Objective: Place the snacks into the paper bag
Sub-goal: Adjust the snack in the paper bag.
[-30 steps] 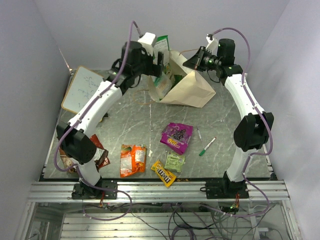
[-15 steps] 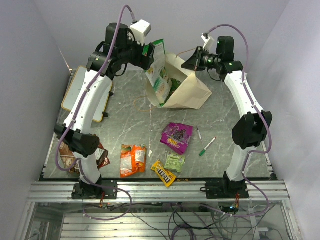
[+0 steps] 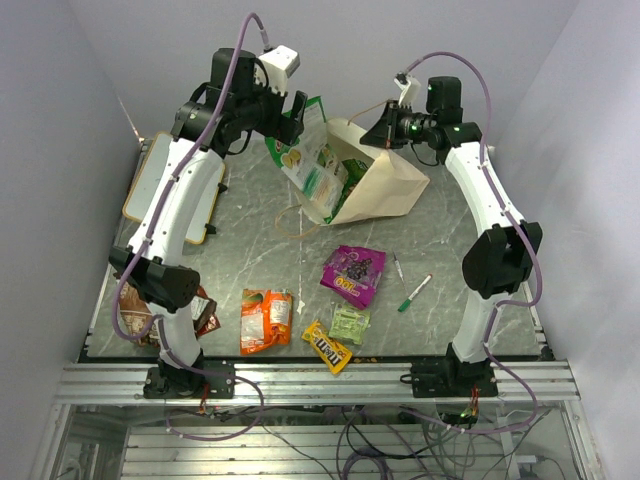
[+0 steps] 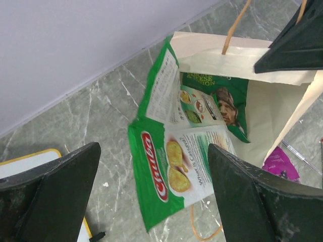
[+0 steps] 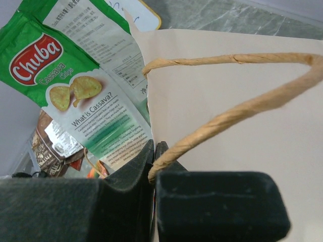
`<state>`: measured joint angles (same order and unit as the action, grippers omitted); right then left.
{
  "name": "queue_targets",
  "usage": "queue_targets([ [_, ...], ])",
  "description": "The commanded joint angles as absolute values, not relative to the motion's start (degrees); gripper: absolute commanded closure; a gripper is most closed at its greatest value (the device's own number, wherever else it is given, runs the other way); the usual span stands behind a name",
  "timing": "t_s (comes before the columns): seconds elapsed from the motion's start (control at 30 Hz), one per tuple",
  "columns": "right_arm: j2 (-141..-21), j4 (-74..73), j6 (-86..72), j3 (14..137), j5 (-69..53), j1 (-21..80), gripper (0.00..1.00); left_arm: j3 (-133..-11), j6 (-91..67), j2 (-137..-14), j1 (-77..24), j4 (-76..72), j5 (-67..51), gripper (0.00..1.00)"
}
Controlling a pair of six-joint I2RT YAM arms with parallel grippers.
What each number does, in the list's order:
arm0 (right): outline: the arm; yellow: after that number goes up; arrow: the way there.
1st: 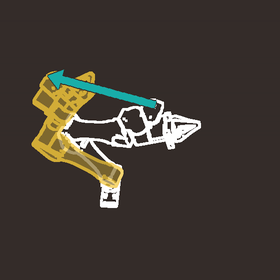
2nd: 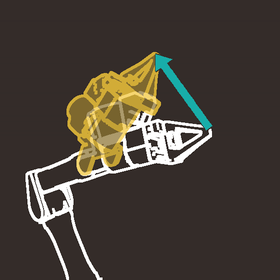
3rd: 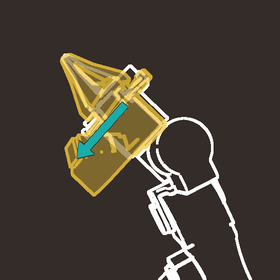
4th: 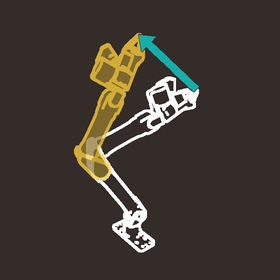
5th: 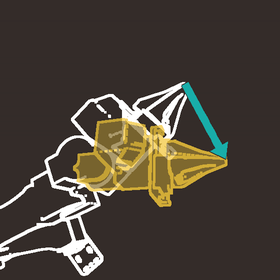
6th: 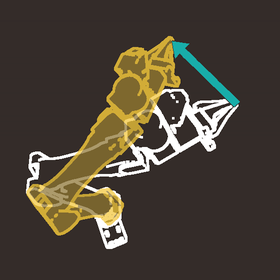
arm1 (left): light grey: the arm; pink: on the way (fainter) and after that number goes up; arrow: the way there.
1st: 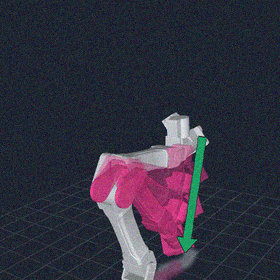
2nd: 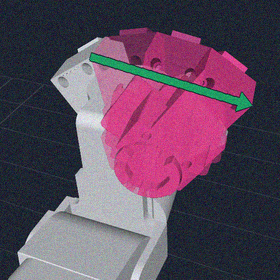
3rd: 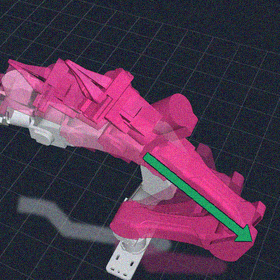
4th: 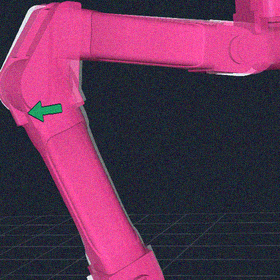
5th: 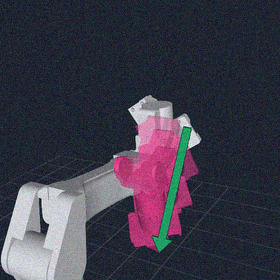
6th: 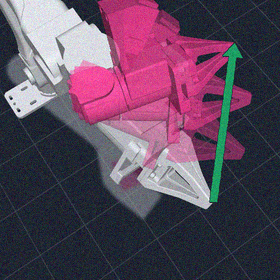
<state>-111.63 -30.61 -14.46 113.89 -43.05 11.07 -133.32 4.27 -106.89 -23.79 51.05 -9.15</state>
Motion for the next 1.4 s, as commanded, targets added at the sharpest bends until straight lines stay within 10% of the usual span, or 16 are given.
queue_targets([
  [0.0,-109.8,-29.7,-12.7,115.8,-44.8,11.8,1.0,-137.3,4.1,-109.7,-22.9,53.1,-9.8,0.02],
  [0.33,-110.4,-31.3,-11.7,117.0,-45.4,11.8,1.0,-138.2,5.8,-113.8,-21.5,55.5,-13.0,0.18],
  [0.8,-111.3,-30.6,-13.3,117.9,-43.8,11.8,1.0,-138.3,2.4,-115.8,-21.4,54.1,-20.0,0.92],
  [1.37,-108.9,-7.1,-39.4,110.4,-38.6,11.0,1.0,-126.8,-38.2,-108.5,-20.6,17.5,-23.4,0.93],
])
